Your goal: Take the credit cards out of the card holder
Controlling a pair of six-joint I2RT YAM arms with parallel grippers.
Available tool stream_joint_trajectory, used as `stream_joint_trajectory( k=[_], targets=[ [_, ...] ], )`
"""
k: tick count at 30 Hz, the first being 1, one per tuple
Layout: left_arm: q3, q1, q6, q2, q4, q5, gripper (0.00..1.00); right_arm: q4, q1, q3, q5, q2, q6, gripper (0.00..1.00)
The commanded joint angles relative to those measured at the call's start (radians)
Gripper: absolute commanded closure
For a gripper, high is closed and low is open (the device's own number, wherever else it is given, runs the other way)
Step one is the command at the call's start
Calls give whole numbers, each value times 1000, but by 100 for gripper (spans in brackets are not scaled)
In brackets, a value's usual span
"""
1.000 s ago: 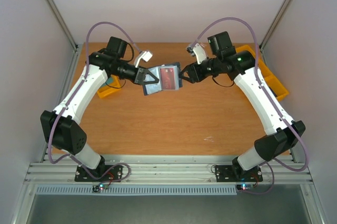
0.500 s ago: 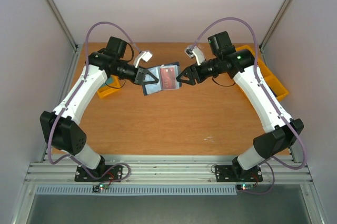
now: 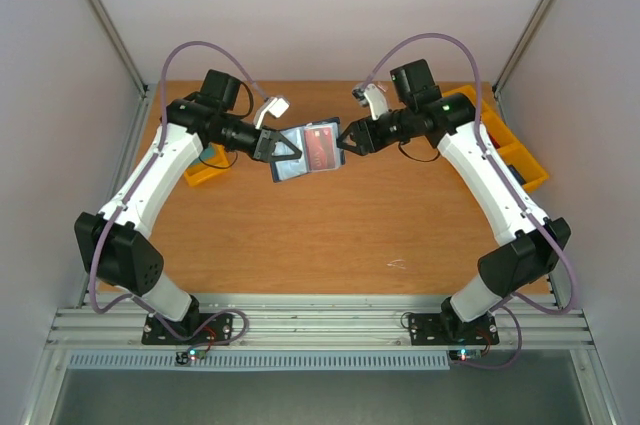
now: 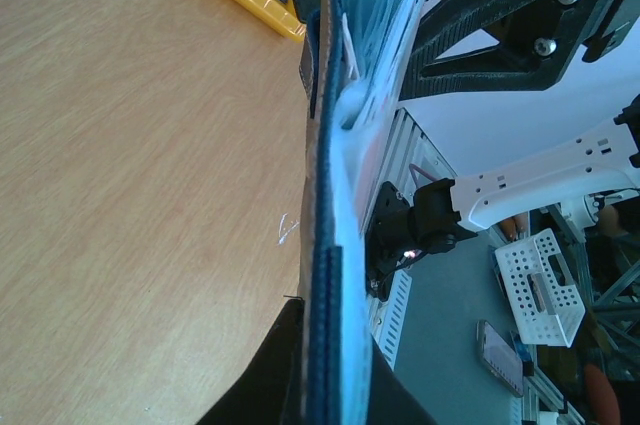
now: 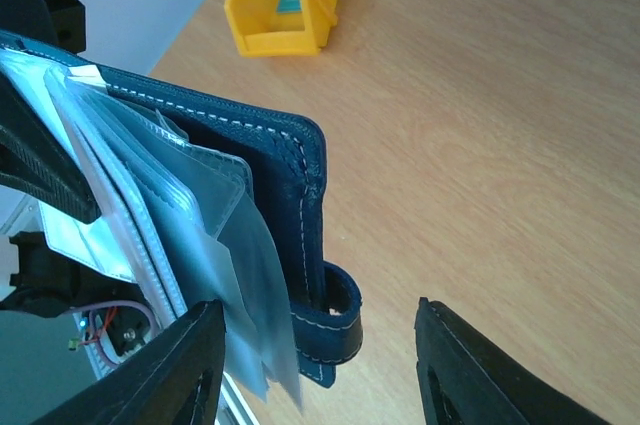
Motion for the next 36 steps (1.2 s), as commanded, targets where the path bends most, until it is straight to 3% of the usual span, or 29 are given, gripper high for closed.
stream_joint_trajectory(
  k=[1,14,28,30,33,36],
  targets=[
    [27,0,15,-30,4,42,100,41,13,-10,-35,9,27,47],
    [17,-1,2,-27,18,30,100,40,32,-16,-175,-1,1,31],
    [11,-9,7,-28,18,56,100,123,141,12,-97,69,76,33],
    [11,-9,8,-29,18,58,100,114,141,12,-80,68,73,40],
    [16,-9,14,-28,12,63,100,106,138,9,-53,61,70,64],
    [25,-8,29,-26,3,58,95,101,138,7,-46,55,66,78]
  ],
)
